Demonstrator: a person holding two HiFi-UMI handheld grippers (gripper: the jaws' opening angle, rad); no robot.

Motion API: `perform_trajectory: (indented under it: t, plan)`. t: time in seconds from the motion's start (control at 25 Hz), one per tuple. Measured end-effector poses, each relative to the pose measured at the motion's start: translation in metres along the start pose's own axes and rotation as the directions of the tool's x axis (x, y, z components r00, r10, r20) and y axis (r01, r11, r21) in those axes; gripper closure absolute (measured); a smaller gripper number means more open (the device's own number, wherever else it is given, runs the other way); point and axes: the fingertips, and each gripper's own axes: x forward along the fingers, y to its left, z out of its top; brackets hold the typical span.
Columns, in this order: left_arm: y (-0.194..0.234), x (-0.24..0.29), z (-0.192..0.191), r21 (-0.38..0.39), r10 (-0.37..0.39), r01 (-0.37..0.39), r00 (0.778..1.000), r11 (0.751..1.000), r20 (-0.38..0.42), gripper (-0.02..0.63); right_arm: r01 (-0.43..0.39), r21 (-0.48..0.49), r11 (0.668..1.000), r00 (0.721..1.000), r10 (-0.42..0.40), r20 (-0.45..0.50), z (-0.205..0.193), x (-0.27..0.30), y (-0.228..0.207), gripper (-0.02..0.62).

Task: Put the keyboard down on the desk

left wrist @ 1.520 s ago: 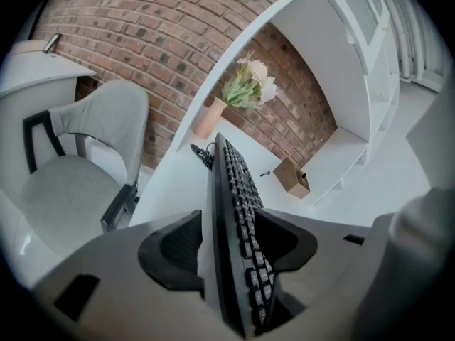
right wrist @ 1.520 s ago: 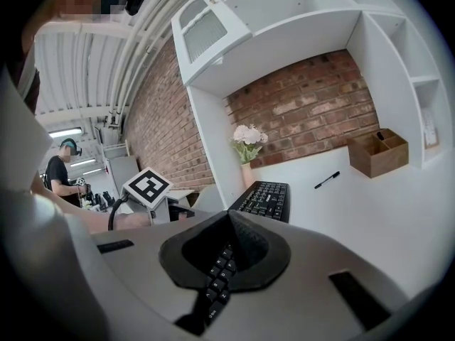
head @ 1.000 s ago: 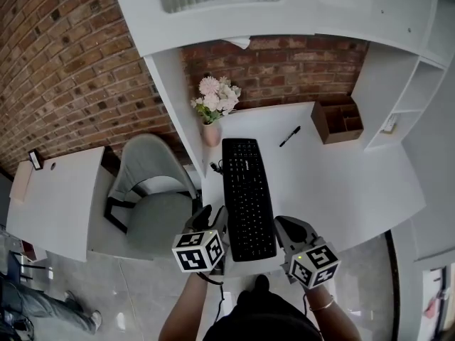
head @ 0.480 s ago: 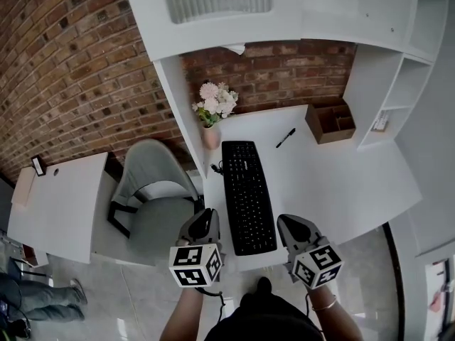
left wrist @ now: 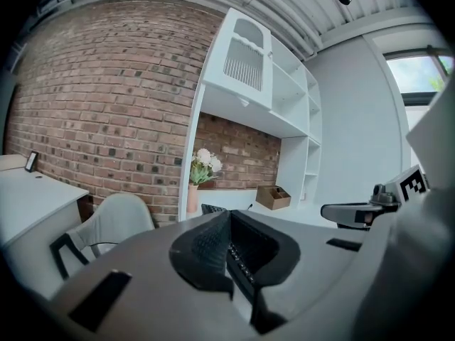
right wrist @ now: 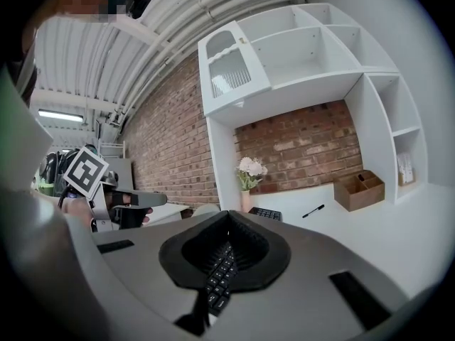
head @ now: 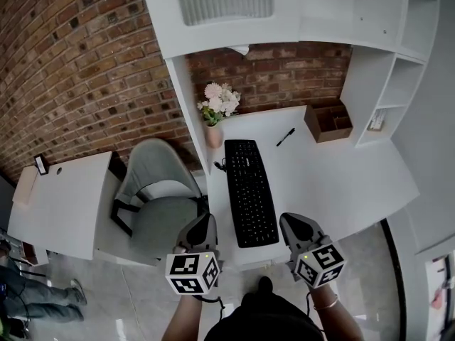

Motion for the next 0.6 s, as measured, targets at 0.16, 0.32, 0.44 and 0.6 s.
perform_trajectory:
  t: [0.16,0.32,0.44,0.6]
  plan:
    - [0.0,-0.015,-0.004,0.004,0.002,-0.002,1.0,1.0,0.007,0.597,0.0,-0.02,1.0,1.0,0.0,0.014,0.001,-0.008,0.009,0.591]
    - [0.002,-0.027,-0.007,-0.001,0.005,-0.005,1.0,1.0,0.016,0.597,0.006,-0.039,0.999,1.0,-0.005,0.003,-0.005,-0.015,0.015,0.591]
    - [0.001,-0.033,-0.01,-0.002,0.006,-0.006,1.0,1.0,0.017,0.597,0.008,-0.044,0.999,1.0,-0.008,-0.007,-0.008,-0.019,0.018,0.591]
    - [-0.001,-0.04,-0.011,-0.007,0.001,-0.001,1.0,1.0,0.017,0.597,0.009,-0.038,0.999,1.0,-0.009,-0.002,-0.009,-0.022,0.025,0.591]
